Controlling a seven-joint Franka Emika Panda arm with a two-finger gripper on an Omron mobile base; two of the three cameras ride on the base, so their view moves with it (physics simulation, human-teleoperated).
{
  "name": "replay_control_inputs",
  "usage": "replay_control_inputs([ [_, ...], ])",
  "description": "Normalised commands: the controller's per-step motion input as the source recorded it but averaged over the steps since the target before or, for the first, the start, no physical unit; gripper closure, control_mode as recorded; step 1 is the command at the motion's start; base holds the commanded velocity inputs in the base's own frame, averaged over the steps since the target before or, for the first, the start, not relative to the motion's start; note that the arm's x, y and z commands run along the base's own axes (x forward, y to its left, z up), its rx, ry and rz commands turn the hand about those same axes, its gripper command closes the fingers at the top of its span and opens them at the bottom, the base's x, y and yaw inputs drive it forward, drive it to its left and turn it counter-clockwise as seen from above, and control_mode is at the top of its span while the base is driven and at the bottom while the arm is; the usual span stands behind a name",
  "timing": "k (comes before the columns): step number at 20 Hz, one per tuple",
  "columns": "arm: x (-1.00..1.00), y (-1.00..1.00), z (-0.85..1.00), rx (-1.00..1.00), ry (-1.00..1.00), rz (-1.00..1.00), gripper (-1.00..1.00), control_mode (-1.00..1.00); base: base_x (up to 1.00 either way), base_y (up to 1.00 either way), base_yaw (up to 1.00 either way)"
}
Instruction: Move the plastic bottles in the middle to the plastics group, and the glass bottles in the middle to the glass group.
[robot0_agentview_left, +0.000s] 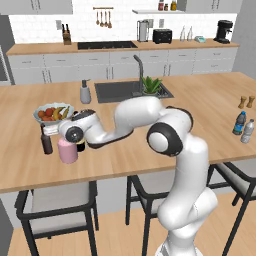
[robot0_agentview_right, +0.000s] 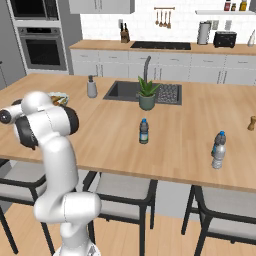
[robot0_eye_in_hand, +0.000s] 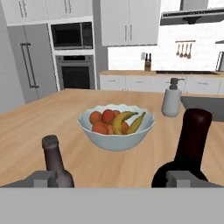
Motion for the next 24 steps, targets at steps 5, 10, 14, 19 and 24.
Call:
replay_control_inputs([
  [5,-0.07,-0.04,0.73,0.0,0.08,0.0,-1.0,-1.0,0.0,0.0,0.0],
  [10,-0.01,-0.26,0.56,0.0,0.3,0.0,-1.0,-1.0,0.0,0.0,0.0],
  [14,-0.08,-0.31,0.62,-0.03,0.43,0.02,-1.0,-1.0,0.0,0.0,0.0],
  [19,-0.14,-0.44,0.96,-0.02,0.33,0.02,-1.0,-1.0,0.0,0.0,0.0],
  [24,-0.03,-0.62,0.98,-0.06,0.36,0.01,-1.0,-1.0,0.0,0.0,0.0],
])
